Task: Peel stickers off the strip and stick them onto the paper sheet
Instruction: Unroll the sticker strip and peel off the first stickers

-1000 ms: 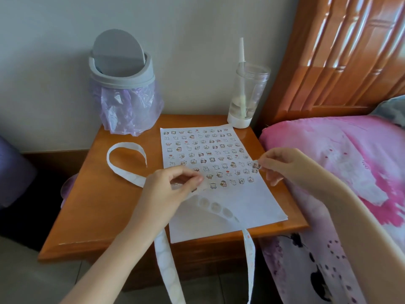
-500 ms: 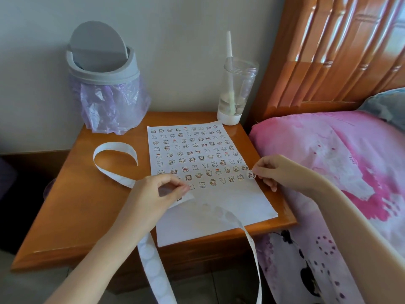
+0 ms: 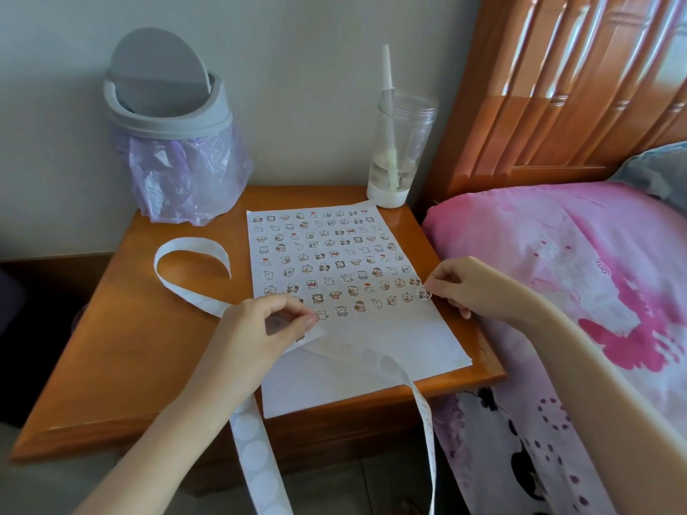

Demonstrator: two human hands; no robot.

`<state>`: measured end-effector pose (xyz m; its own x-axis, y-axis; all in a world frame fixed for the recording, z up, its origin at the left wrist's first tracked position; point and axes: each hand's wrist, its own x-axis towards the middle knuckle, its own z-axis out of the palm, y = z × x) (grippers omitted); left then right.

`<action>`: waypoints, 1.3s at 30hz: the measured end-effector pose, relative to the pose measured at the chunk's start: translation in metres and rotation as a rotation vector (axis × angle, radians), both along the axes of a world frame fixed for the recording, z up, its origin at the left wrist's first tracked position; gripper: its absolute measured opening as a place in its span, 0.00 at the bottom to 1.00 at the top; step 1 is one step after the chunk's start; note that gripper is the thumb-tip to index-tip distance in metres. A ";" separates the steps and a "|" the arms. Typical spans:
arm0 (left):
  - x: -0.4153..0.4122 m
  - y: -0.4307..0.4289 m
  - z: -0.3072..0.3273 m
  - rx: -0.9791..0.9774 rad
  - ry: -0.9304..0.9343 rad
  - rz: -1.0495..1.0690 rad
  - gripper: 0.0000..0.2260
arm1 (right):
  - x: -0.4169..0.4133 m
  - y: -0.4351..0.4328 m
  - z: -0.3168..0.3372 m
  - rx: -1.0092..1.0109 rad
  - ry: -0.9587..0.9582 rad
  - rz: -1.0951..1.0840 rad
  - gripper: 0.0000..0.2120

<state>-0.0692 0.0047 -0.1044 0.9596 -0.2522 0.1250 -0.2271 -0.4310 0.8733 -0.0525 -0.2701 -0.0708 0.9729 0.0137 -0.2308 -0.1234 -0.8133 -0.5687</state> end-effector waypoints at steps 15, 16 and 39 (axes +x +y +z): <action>0.001 -0.001 -0.003 0.034 -0.039 0.024 0.05 | -0.002 0.000 -0.011 -0.088 -0.099 -0.026 0.04; 0.001 -0.001 -0.003 0.034 -0.039 0.023 0.05 | -0.002 0.000 -0.011 -0.095 -0.108 -0.026 0.04; -0.001 0.000 -0.004 0.033 -0.040 0.010 0.07 | -0.008 0.004 -0.030 -0.069 -0.319 -0.155 0.06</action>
<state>-0.0699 0.0043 -0.1084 0.9564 -0.2470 0.1556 -0.2573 -0.4616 0.8490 -0.0609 -0.2660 -0.1008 0.9854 -0.1449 0.0892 -0.0738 -0.8364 -0.5431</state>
